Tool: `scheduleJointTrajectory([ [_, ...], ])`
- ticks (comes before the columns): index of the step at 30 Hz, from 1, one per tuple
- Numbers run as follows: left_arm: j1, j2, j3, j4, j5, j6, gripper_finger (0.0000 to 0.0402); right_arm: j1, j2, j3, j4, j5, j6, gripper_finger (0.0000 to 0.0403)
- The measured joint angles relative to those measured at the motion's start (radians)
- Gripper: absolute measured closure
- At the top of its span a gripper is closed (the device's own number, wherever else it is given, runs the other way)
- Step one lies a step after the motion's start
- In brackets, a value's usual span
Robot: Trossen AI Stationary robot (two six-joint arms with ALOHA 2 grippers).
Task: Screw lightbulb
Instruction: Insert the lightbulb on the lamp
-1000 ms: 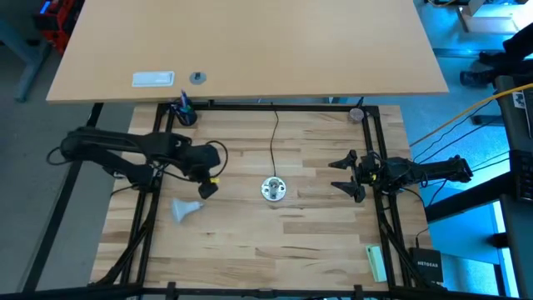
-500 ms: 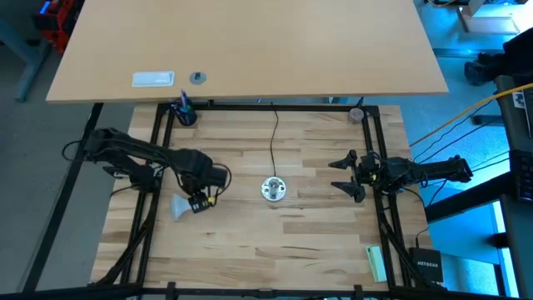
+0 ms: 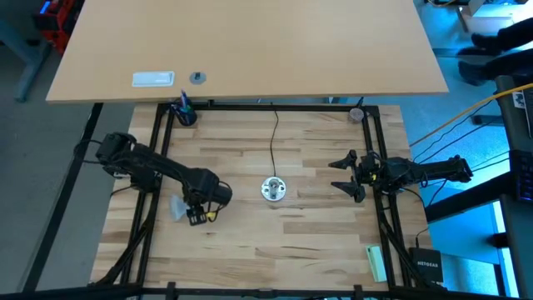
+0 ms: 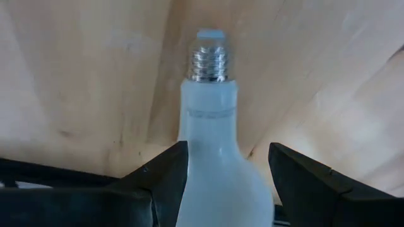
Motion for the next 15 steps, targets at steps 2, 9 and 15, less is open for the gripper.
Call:
scheduleJointTrajectory([
  [2,-0.005,-0.002,-0.026,0.021,0.002,-0.036,0.0192,0.0,0.0,0.0,0.0,0.0,0.0,0.0049],
  [9,-0.004,-0.001,-0.109,0.122,0.006,-0.111,0.0192,0.0,0.0,0.0,0.0,0.0,0.0,0.0049],
  [15,-0.003,-0.006,-0.111,0.15,0.009,-0.092,0.0192,0.0,0.0,0.0,0.0,0.0,0.0,0.0049],
])
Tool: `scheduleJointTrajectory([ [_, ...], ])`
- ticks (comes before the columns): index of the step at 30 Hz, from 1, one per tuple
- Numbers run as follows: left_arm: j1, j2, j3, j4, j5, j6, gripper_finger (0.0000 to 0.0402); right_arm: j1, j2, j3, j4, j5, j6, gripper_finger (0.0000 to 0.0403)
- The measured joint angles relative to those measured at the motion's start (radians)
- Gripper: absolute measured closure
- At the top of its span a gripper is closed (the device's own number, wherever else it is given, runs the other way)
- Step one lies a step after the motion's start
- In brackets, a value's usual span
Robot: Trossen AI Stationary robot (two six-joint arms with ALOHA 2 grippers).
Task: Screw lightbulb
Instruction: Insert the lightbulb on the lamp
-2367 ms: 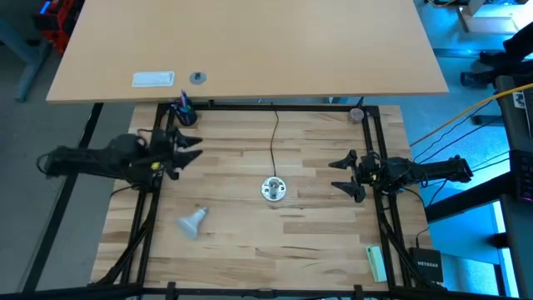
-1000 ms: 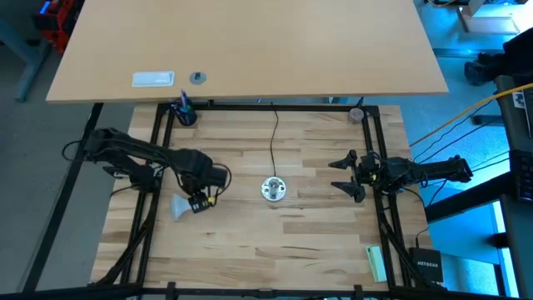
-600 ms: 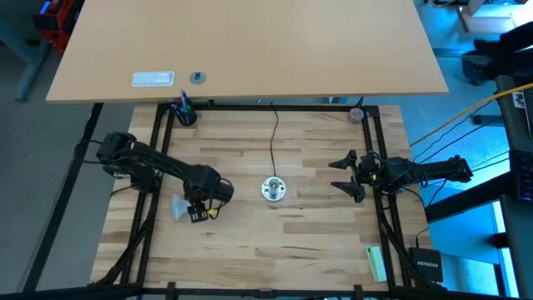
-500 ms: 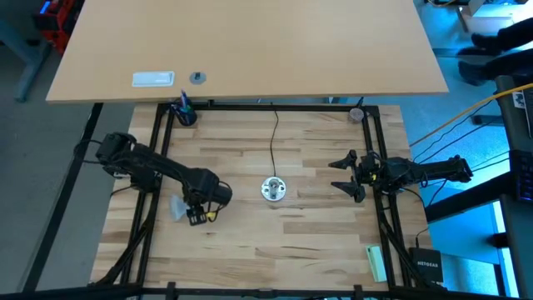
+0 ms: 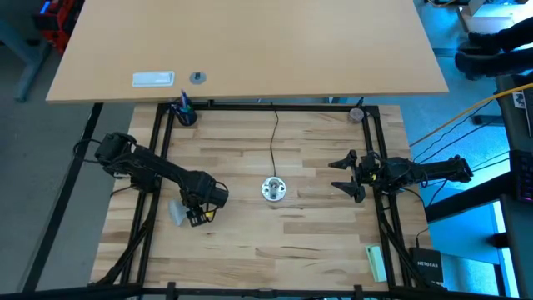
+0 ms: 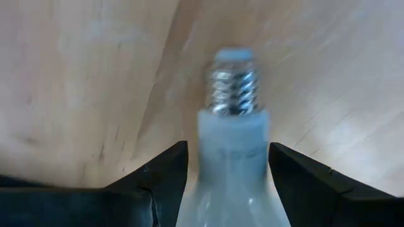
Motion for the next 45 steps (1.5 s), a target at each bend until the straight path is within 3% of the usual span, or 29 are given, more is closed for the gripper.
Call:
scheduleJointTrajectory([
  [11,0.012,0.0,-0.011,0.035,-0.013,0.079,0.0197,0.0,0.0,0.0,0.0,0.0,0.0,0.0049],
  [24,0.054,0.0,-0.033,0.053,0.061,0.111,0.0272,0.0,0.0,0.0,0.0,0.0,0.0,0.0049],
  [32,0.053,0.001,0.023,-0.043,0.053,0.1,0.027,0.0,0.0,0.0,0.0,0.0,0.0,0.0049],
  [38,0.044,0.001,0.211,-0.177,-0.1,0.109,0.0271,0.0,0.0,0.0,0.0,0.0,0.0,0.0049],
  [45,0.044,0.001,0.452,-0.166,-0.317,0.155,0.0269,0.0,0.0,0.0,0.0,0.0,0.0,0.0049],
])
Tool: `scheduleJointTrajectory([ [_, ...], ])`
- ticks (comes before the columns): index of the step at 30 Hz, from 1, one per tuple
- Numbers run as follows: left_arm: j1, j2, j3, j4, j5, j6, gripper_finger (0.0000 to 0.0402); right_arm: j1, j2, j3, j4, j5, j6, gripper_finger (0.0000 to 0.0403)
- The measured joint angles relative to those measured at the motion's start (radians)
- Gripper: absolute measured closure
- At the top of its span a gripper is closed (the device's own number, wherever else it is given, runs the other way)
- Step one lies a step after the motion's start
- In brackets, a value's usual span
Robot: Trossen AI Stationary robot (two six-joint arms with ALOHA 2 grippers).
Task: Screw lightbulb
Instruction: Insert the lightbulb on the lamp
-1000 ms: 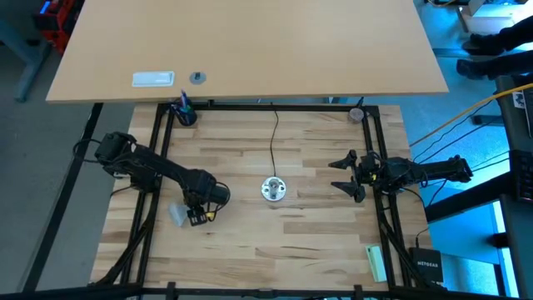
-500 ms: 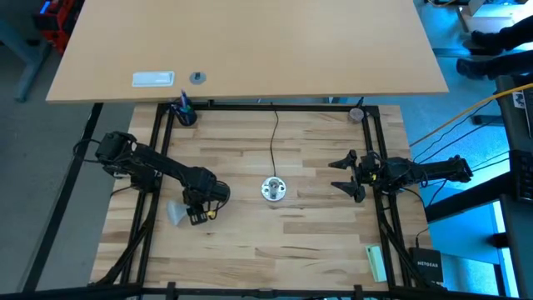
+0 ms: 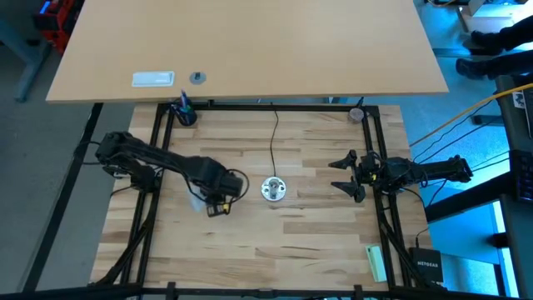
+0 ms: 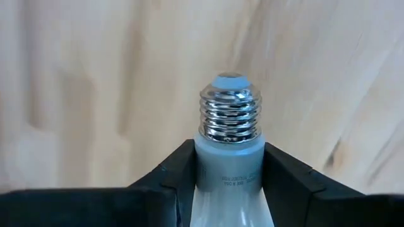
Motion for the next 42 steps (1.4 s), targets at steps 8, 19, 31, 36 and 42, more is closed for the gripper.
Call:
scheduleJointTrajectory([
  [8,-0.006,-0.057,0.091,0.381,-0.175,0.2,0.0271,0.0,0.0,0.0,0.0,0.0,0.0,0.0049],
  [19,-0.009,-0.074,0.09,0.942,-0.193,0.536,0.0271,0.0,0.0,0.0,0.001,0.0,0.0,0.0049],
  [31,0.019,-0.061,-0.106,1.522,-0.154,0.69,0.0271,0.0,0.0,0.0,0.065,0.015,0.11,0.0049],
  [36,0.053,-0.062,-0.229,1.734,-0.148,0.638,0.0271,0.0,0.002,0.0,0.109,0.081,0.126,0.0049],
  [42,0.08,-0.062,-0.292,1.853,-0.138,0.576,0.0271,0.0,0.094,0.0,0.45,0.104,0.103,0.0049],
])
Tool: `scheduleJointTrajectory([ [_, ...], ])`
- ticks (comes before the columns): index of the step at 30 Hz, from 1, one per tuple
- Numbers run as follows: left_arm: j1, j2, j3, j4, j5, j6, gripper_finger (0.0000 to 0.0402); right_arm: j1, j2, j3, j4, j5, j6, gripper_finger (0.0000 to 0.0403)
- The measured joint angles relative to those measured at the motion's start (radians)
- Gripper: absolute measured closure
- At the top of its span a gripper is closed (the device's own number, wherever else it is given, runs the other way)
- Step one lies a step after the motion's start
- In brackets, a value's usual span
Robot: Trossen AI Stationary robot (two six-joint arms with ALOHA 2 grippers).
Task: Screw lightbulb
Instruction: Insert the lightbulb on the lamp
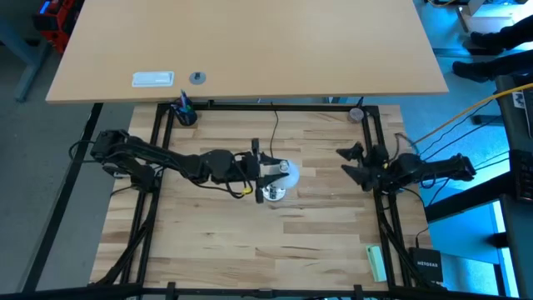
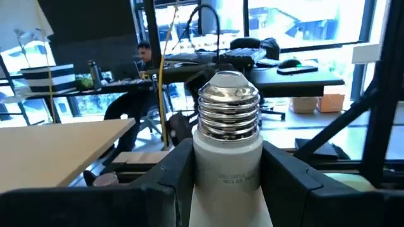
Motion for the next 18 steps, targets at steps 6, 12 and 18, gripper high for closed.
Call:
scheduleJointTrajectory([
  [6,0.007,-0.002,0.0,0.047,-0.001,-0.007,0.0271,0.0,0.264,0.041,0.06,-0.009,-0.024,0.0049],
  [12,0.007,-0.002,0.0,0.057,-0.001,-0.041,0.0261,0.0,0.568,0.161,0.151,-0.032,-0.048,0.0049],
  [18,0.007,-0.002,0.0,-0.015,-0.023,-0.083,0.0268,0.0,0.771,0.327,0.176,-0.082,-0.128,0.0049],
])
